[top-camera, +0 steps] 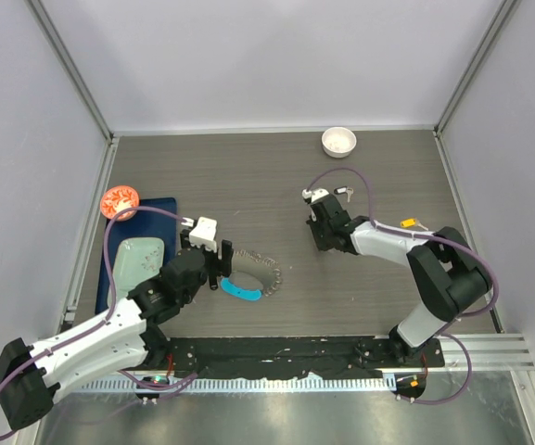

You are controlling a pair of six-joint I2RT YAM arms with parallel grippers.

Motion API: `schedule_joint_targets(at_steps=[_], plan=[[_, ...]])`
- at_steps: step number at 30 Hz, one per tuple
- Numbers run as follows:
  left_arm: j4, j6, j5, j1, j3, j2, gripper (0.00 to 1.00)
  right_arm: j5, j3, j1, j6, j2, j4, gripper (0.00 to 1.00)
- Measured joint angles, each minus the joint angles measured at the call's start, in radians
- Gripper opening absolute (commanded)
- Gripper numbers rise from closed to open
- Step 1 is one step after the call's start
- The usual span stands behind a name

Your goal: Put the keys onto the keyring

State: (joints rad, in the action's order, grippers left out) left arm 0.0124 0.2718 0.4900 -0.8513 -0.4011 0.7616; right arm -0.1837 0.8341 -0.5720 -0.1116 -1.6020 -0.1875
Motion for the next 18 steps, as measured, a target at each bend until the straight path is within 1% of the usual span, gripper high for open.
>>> schedule_joint_targets(at_steps=[9,18], plan=[[-0.001,0.0,0.0,0.0,0.005,0.0,0.73,0.092,0.055,0.007,0.11,-0.077,0.093,0.02],[-0.003,-0.001,0.0,0.0,0.007,0.0,0.73,0.134,0.117,0.007,0.137,-0.144,0.124,0.04]])
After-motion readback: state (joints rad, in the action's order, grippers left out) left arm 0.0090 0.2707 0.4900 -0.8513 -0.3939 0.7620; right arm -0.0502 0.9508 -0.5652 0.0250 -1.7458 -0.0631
